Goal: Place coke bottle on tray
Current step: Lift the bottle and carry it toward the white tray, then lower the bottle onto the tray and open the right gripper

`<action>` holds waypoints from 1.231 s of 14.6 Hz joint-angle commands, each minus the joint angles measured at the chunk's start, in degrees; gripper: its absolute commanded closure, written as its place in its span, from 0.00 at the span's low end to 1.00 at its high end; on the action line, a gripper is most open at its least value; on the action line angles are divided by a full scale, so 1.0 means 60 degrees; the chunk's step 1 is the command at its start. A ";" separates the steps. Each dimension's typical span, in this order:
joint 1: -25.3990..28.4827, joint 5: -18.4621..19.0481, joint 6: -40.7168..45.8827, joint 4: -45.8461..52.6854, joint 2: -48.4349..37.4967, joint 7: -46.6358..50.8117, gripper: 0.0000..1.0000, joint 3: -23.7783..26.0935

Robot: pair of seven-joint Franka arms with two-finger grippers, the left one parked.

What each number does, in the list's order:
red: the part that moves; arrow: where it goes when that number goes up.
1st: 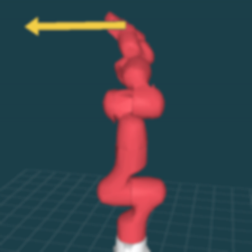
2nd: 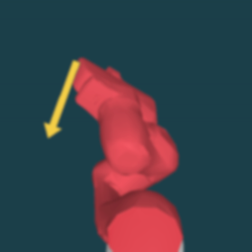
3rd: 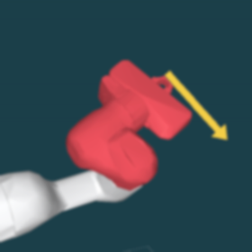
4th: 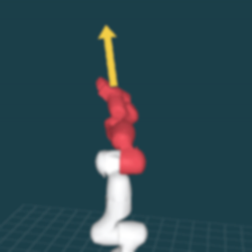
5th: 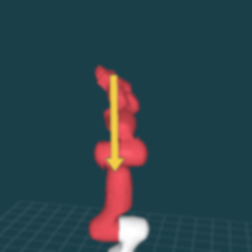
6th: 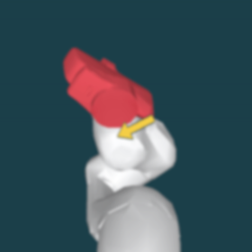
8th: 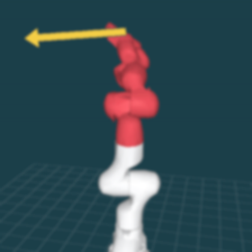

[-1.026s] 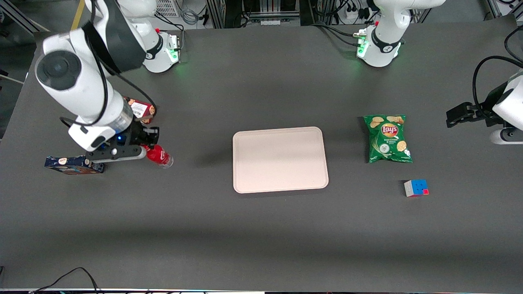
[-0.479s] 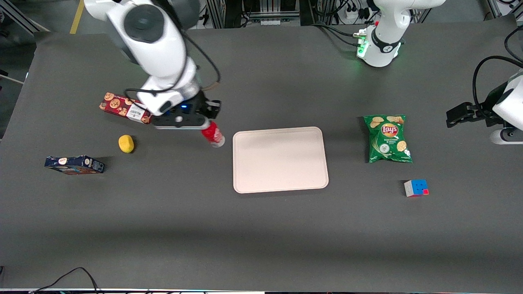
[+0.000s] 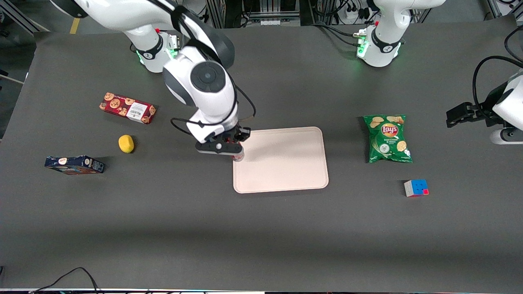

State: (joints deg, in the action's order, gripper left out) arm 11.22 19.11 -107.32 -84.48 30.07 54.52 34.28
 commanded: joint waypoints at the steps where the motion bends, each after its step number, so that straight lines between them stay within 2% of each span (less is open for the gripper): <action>1: 0.0268 0.0550 -0.0422 0.0531 0.0861 0.0595 1.00 -0.0001; 6: 0.0400 0.1061 -0.0805 0.0531 0.1404 0.1107 1.00 -0.0016; 9: 0.0458 0.1150 -0.0835 0.0531 0.1507 0.1240 1.00 -0.0016; 11: 0.0458 0.1165 -0.0849 0.0531 0.1522 0.1240 0.58 -0.0030; 12: 0.0458 0.1165 -0.0922 0.0531 0.1522 0.1255 0.14 -0.0030; 13: 0.0458 0.1165 -0.0966 0.0516 0.1522 0.1371 0.00 -0.0030; 16: 0.0313 0.1092 -0.0937 0.0545 0.1260 0.1387 0.00 -0.0001; 18: 0.0050 0.1004 -0.0835 0.0458 0.0456 0.1387 0.00 -0.0001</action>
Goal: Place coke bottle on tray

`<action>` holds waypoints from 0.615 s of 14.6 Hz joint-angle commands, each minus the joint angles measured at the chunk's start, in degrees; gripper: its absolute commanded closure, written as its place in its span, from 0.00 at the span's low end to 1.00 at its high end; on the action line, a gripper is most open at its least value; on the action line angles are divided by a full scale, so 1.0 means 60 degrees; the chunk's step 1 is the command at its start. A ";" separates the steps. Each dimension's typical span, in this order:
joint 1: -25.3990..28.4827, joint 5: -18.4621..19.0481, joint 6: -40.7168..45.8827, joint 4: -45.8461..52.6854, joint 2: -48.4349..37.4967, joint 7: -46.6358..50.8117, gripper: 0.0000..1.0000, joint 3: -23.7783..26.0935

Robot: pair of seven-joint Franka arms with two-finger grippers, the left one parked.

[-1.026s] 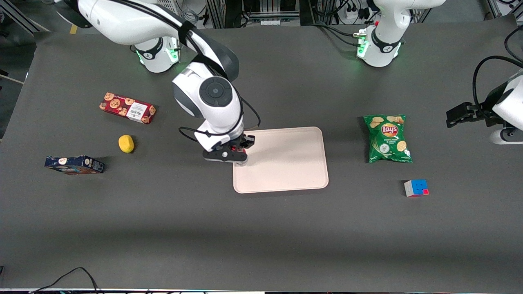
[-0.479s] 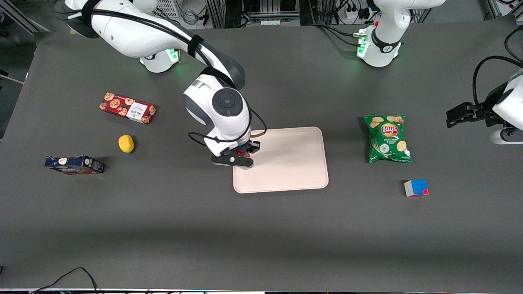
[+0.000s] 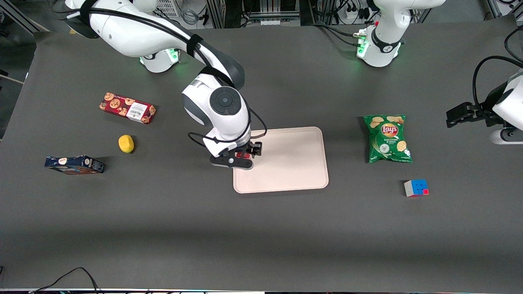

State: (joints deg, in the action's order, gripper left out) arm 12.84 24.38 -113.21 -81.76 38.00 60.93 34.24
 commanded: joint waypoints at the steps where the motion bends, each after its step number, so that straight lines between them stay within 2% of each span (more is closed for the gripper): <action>1: -0.0555 0.0127 0.0163 -0.0258 -0.1334 0.0159 0.00 0.0007; 4: -0.1814 0.0054 -0.0012 -0.1006 -0.2711 -0.0558 0.00 0.0080; 5: -0.2094 -0.0266 0.0016 -0.1051 -0.3049 -0.1213 0.00 0.0036; 6: -0.2343 -0.0907 0.0060 -0.1110 -0.3502 -0.2177 0.00 -0.0094; 7: -0.2549 -0.1653 0.0075 -0.1270 -0.4043 -0.3042 0.00 -0.0574; 9: -0.2536 -0.2478 0.0046 -0.2000 -0.5171 -0.4478 0.00 -0.1775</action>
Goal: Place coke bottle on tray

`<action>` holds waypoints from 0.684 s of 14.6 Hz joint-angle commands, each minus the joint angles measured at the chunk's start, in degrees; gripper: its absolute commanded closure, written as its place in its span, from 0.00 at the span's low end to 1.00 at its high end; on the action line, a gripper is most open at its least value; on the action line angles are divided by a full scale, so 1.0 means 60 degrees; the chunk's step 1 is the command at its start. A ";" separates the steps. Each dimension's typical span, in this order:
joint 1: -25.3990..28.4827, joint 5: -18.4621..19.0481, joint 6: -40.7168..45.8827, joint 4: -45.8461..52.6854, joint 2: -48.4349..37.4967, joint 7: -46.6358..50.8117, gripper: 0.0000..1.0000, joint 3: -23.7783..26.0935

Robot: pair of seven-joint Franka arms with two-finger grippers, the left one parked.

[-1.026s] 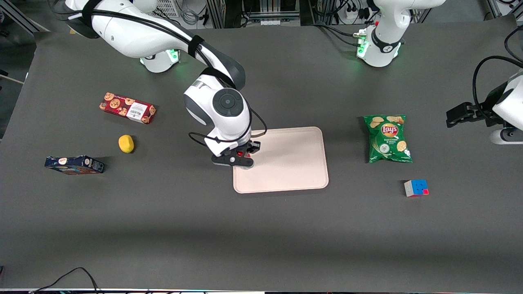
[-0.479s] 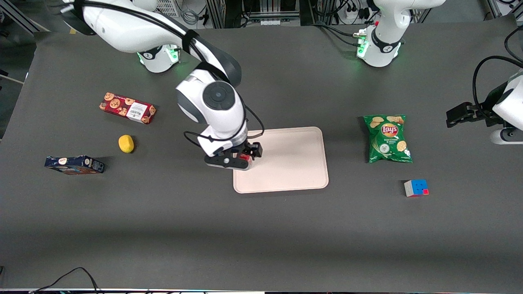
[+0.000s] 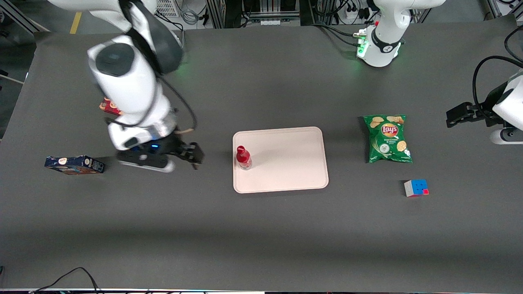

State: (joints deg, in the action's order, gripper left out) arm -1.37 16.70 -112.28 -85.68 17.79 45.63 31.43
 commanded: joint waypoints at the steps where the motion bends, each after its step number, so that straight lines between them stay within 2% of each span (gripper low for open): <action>1: -0.0210 -0.1448 -0.0095 -0.1742 -0.2228 -0.3053 0.00 -0.1805; 3: -0.0225 -0.2674 0.0080 -0.2504 -0.3136 -0.4829 0.00 -0.2903; 4: -0.0225 -0.3058 0.0473 -0.2667 -0.3401 -0.5504 0.00 -0.3300; 7: -0.0225 -0.3135 0.1704 -0.2493 -0.3740 -0.6737 0.00 -0.4123; 10: -0.0239 -0.3121 0.1795 -0.2377 -0.3800 -0.7676 0.00 -0.4548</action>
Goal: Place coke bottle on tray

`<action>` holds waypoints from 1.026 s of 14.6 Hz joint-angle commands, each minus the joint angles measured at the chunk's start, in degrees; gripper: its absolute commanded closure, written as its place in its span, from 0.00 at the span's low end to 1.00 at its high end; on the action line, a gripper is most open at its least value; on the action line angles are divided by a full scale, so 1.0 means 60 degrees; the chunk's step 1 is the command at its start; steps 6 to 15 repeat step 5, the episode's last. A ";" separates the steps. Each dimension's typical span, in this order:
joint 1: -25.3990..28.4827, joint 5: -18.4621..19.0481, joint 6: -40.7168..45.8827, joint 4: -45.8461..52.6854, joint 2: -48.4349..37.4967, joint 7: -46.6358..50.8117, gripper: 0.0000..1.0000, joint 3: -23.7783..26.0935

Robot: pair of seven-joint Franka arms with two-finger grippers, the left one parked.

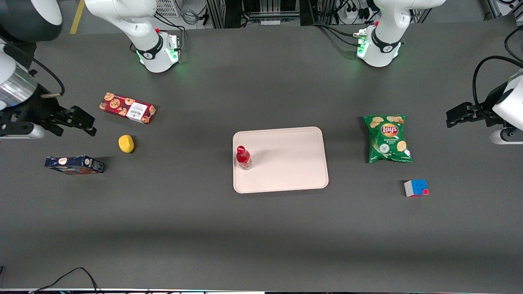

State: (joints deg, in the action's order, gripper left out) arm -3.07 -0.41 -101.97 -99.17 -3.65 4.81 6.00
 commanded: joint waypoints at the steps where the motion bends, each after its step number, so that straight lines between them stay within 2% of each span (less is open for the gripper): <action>1: 0.0058 -0.0254 0.0163 -0.0083 -0.0227 -0.0890 0.00 -0.0354; 15: 0.0058 -0.0239 0.0252 -0.0039 -0.0038 -0.0905 0.00 -0.0340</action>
